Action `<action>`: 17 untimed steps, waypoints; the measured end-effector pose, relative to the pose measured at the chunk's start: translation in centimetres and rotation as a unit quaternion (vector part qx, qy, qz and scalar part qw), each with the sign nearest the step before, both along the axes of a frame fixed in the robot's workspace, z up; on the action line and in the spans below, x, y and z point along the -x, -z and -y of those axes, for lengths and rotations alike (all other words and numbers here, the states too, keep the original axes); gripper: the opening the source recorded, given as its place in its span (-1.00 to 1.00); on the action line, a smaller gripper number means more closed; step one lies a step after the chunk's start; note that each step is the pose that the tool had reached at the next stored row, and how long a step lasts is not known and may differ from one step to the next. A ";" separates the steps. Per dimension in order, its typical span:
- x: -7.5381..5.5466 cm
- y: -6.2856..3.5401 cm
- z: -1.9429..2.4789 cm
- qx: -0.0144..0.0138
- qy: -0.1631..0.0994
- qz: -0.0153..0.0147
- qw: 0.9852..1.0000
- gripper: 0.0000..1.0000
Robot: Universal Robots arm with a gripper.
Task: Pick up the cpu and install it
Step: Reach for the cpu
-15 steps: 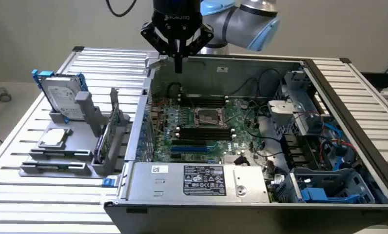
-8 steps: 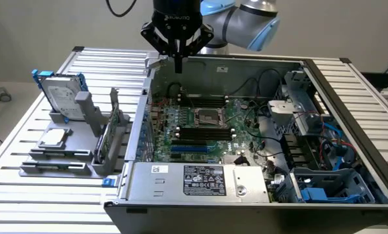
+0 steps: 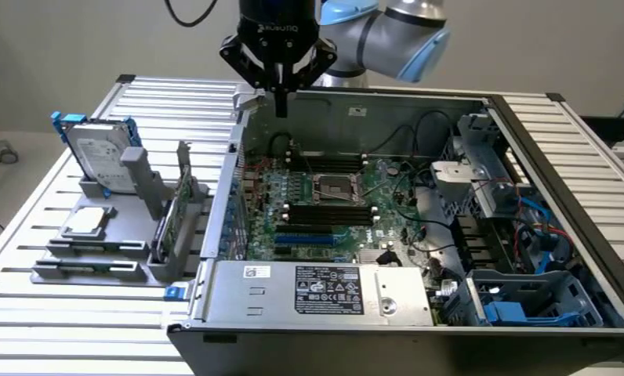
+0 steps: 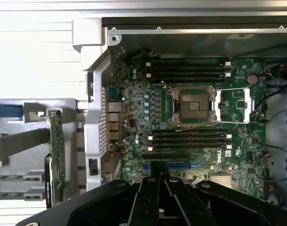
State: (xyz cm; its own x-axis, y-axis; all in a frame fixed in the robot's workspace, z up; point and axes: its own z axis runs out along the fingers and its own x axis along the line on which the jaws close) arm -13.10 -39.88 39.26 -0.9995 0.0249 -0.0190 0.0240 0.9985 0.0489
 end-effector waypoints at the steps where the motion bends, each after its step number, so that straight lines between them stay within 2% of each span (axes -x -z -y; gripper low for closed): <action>1: 0.4 0.00 0.00 0.000 0.000 0.000 1.000 -0.79; 17: 7.7 0.16 0.00 0.000 0.000 0.000 1.000 -0.79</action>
